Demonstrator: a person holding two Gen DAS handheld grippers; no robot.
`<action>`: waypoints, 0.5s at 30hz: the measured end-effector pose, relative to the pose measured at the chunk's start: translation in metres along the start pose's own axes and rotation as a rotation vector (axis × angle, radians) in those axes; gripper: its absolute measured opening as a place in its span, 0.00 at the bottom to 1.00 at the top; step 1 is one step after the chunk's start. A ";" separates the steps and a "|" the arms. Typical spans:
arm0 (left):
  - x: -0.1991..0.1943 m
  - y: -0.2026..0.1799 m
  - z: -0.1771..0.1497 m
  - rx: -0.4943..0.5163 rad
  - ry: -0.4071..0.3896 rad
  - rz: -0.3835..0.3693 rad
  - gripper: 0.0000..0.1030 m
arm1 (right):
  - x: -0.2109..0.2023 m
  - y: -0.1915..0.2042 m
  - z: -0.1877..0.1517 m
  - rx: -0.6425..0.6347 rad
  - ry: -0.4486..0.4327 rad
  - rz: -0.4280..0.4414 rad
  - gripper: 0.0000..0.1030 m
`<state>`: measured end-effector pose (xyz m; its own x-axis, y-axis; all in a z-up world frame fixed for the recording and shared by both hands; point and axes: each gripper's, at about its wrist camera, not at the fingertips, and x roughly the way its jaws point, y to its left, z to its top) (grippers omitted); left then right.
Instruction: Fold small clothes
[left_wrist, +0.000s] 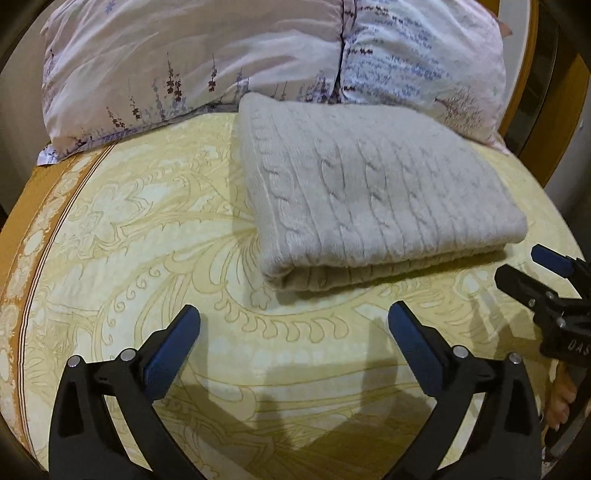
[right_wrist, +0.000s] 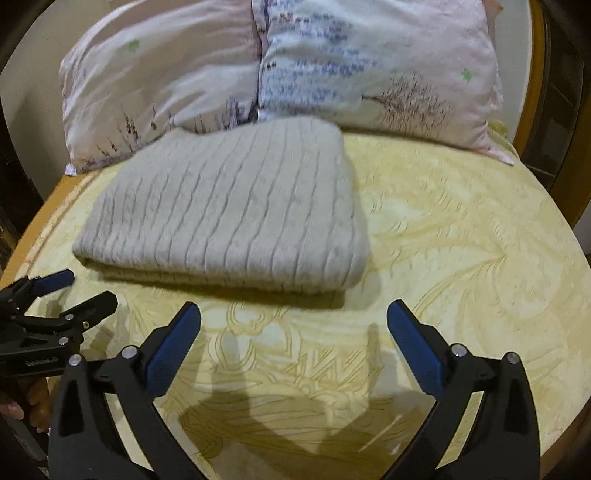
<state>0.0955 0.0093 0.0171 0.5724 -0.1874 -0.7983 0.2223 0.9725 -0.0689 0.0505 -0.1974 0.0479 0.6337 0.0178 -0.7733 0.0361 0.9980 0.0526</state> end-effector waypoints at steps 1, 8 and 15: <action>0.001 -0.001 0.000 0.003 0.005 0.006 0.99 | 0.002 0.002 -0.001 -0.006 0.009 -0.006 0.98; 0.005 -0.008 0.001 0.022 0.022 0.049 0.99 | 0.011 0.011 -0.006 -0.027 0.046 -0.019 0.98; 0.005 -0.008 0.000 0.013 0.017 0.063 0.99 | 0.014 0.007 -0.006 -0.010 0.067 -0.024 0.98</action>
<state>0.0970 0.0000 0.0136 0.5721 -0.1236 -0.8108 0.1965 0.9804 -0.0108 0.0555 -0.1902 0.0334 0.5794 -0.0023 -0.8151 0.0430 0.9987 0.0277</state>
